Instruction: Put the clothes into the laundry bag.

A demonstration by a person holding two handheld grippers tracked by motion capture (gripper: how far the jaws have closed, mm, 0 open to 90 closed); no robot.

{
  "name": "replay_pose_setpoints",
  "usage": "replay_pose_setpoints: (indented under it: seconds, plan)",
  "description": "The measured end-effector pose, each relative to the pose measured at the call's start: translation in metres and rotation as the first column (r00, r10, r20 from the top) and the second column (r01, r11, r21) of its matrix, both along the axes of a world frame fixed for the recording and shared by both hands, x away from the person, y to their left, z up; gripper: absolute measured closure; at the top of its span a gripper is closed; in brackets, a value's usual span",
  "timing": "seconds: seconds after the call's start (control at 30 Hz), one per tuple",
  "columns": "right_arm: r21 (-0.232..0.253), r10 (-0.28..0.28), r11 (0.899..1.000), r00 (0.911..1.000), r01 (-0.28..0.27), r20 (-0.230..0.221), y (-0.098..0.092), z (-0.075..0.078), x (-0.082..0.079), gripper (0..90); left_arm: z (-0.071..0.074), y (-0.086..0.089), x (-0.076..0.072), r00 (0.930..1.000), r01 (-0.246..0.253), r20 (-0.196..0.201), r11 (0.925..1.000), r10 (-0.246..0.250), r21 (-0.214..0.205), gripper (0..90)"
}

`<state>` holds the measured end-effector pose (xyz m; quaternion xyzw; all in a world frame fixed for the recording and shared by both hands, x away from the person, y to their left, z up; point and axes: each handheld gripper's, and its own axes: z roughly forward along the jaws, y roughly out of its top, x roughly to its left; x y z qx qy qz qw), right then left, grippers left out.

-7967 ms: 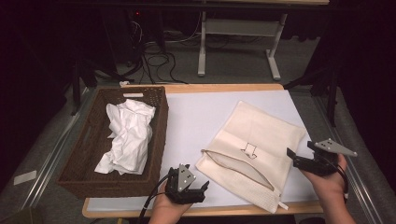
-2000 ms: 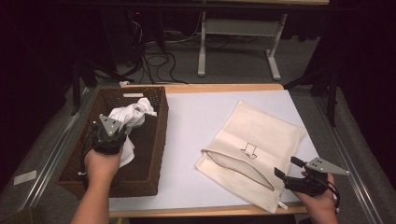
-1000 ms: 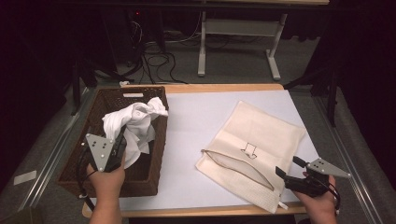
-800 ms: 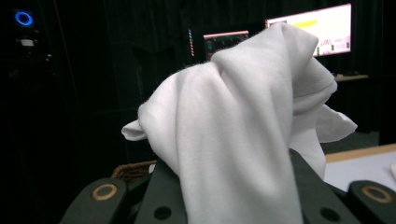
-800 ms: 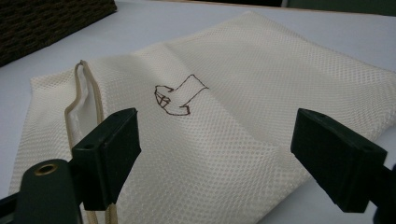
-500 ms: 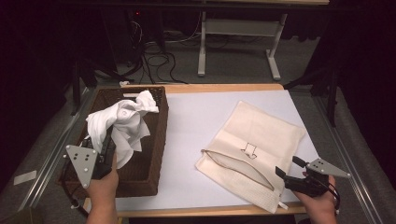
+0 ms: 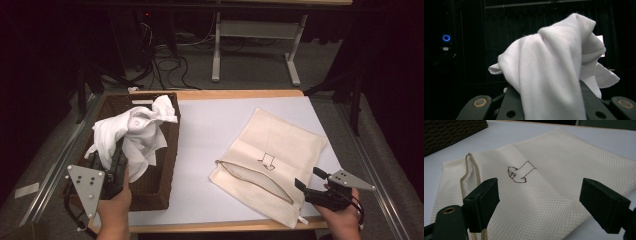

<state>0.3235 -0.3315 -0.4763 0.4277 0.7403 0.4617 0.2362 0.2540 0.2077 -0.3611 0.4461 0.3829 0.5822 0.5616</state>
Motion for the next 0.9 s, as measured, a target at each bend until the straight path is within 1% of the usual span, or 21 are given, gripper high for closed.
replay_pose_setpoints:
  seconds: [0.03, 0.13, 0.27, 0.3, 0.37, 0.4, 0.43, 0.47, 0.5, 0.53, 0.6, 0.7, 0.73, 0.8, 0.83, 0.9]
  plan:
    - [0.000, 0.001, 1.000, 1.0000, -0.001, 0.000, 0.000, 0.000, 0.000, 16.6, 0.001, -0.004, -0.001, 0.9999, 0.010, 0.007, 0.9999, -0.010, 0.007, 78.6]
    - [0.003, -0.001, 1.000, 1.0000, 0.001, -0.003, 0.000, 0.000, 0.000, 16.6, 0.005, -0.016, -0.005, 0.9983, 0.054, 0.022, 0.9985, -0.055, 0.008, 78.6]
    - [0.003, 0.002, 1.000, 1.0000, -0.002, 0.000, 0.000, 0.000, 0.000, 16.6, 0.011, -0.033, -0.012, 0.9911, 0.127, 0.039, 0.9919, -0.127, 0.010, 78.6]
    - [0.003, 0.002, 1.000, 1.0000, -0.002, 0.000, 0.000, 0.000, 0.000, 16.6, 0.011, -0.033, -0.012, 0.9911, 0.127, 0.039, 0.9919, -0.127, 0.010, 78.6]
    - [0.005, -0.001, 1.000, 1.0000, 0.001, -0.003, 0.000, 0.000, 0.000, 16.6, 0.013, -0.041, -0.015, 0.9864, 0.157, 0.046, 0.9874, -0.158, 0.014, 78.6]
    - [0.005, -0.001, 1.000, 1.0000, 0.001, -0.003, 0.000, 0.000, 0.000, 16.6, 0.013, -0.046, -0.017, 0.9828, 0.177, 0.050, 0.9840, -0.178, 0.018, 78.6]
    - [0.004, -0.003, 1.000, 1.0000, 0.003, -0.002, 0.000, 0.000, -0.001, 16.6, 0.013, -0.053, -0.019, 0.9798, 0.190, 0.059, 0.9814, -0.191, 0.030, 78.6]
    - [0.002, -0.004, 1.000, 1.0000, 0.004, 0.001, 0.000, 0.000, -0.001, 16.6, 0.012, -0.057, -0.019, 0.9777, 0.199, 0.061, 0.9794, -0.201, 0.033, 78.5]
    - [0.002, -0.003, 1.000, 1.0000, 0.003, 0.000, 0.000, 0.000, 0.000, 16.6, 0.012, -0.057, -0.019, 0.9777, 0.199, 0.061, 0.9794, -0.201, 0.033, 78.6]
    - [-0.001, 0.001, 1.000, 1.0000, -0.001, 0.002, 0.000, 0.000, 0.000, 16.6, 0.009, -0.065, -0.019, 0.9722, 0.225, 0.058, 0.9738, -0.227, 0.034, 78.5]
    - [-0.002, 0.001, 1.000, 1.0000, -0.001, 0.000, 0.000, 0.000, 0.000, 16.6, 0.007, -0.072, -0.018, 0.9665, 0.251, 0.045, 0.9673, -0.253, 0.035, 78.5]
    - [-0.003, -0.001, 1.000, 1.0000, 0.001, -0.002, 0.001, 0.000, 0.000, 16.6, 0.002, -0.081, -0.015, 0.9543, 0.298, 0.017, 0.9543, -0.298, 0.025, 78.6]
    - [-0.002, -0.001, 1.000, 1.0000, 0.001, -0.003, 0.001, 0.000, 0.000, 16.6, -0.001, -0.084, -0.014, 0.9490, 0.315, 0.005, 0.9488, -0.315, 0.018, 78.6]
    - [-0.001, 0.000, 1.000, 1.0000, 0.000, -0.004, 0.001, 0.000, 0.000, 17.2, -0.005, -0.089, -0.012, 0.9408, 0.339, -0.016, 0.9408, -0.338, 0.015, 78.6]
    - [0.000, 0.004, 1.000, 1.0000, -0.004, -0.003, 0.001, 0.000, 0.000, 18.2, -0.006, -0.091, -0.011, 0.9384, 0.345, -0.023, 0.9384, -0.345, 0.017, 78.5]
    - [0.001, 0.013, 1.000, 0.9999, -0.013, 0.002, 0.001, 0.000, 0.000, 19.4, -0.011, -0.096, -0.009, 0.9300, 0.367, -0.036, 0.9303, -0.366, 0.015, 78.5]
